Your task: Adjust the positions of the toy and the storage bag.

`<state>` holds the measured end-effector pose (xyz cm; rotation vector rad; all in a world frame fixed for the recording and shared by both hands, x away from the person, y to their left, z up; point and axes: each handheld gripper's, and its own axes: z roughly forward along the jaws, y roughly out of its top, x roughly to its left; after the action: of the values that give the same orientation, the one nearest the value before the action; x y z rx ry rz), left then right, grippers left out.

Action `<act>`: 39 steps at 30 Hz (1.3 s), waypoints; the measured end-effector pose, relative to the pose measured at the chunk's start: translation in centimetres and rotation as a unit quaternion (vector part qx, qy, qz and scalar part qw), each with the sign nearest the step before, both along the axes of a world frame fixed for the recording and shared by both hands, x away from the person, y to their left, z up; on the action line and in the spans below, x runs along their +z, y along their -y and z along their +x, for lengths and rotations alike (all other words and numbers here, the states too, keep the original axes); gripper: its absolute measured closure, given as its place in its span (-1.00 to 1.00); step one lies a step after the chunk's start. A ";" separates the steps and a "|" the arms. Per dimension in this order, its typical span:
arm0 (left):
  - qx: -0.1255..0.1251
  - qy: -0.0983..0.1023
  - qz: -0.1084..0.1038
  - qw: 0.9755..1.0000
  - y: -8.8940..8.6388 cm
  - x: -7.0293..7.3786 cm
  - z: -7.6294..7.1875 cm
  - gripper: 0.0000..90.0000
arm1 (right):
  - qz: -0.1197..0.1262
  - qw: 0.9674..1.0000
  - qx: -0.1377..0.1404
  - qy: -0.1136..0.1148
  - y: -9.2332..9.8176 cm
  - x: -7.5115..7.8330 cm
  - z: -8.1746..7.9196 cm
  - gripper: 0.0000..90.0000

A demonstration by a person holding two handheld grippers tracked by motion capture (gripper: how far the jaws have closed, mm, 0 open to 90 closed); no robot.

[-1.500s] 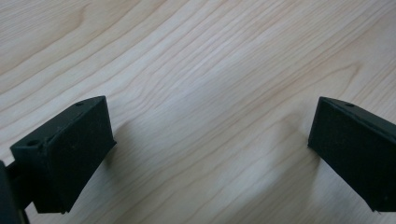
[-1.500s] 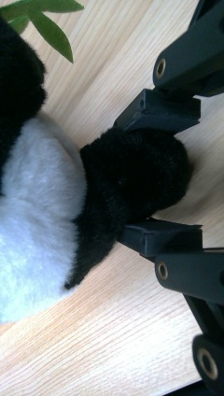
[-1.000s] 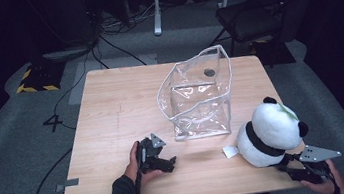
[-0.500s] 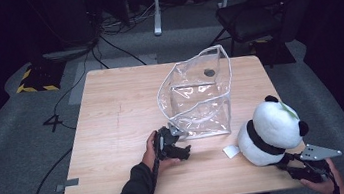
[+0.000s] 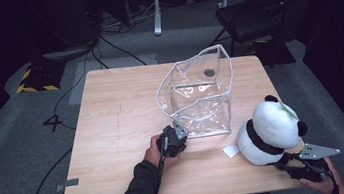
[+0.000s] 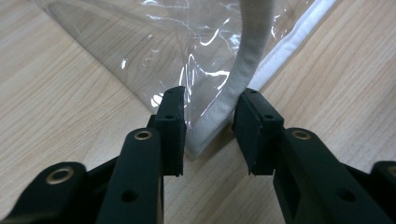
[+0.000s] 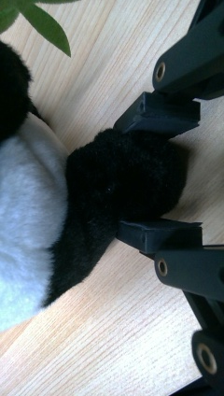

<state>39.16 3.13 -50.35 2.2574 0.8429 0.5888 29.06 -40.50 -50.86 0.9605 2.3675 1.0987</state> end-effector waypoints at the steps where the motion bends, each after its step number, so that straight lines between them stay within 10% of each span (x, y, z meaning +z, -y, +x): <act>1: -0.005 0.005 0.007 1.000 0.0 0.1 -0.1 0.56 | -0.001 1.000 0.000 -0.001 -0.1 0.0 0.1 0.20; 25: -0.051 -0.020 -0.011 0.998 -4.5 0.5 -3.3 0.68 | -0.001 1.000 -0.020 -0.007 -1.6 0.2 4.3 0.17; 39: -0.026 -0.061 -0.049 0.997 -8.8 0.2 -5.3 -0.43 | 0.013 0.998 -0.061 -0.005 -1.0 1.0 3.5 -0.60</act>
<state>33.89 11.93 -50.11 2.2364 0.8513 0.3823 32.54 -39.53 -49.88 1.1063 2.2753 1.0825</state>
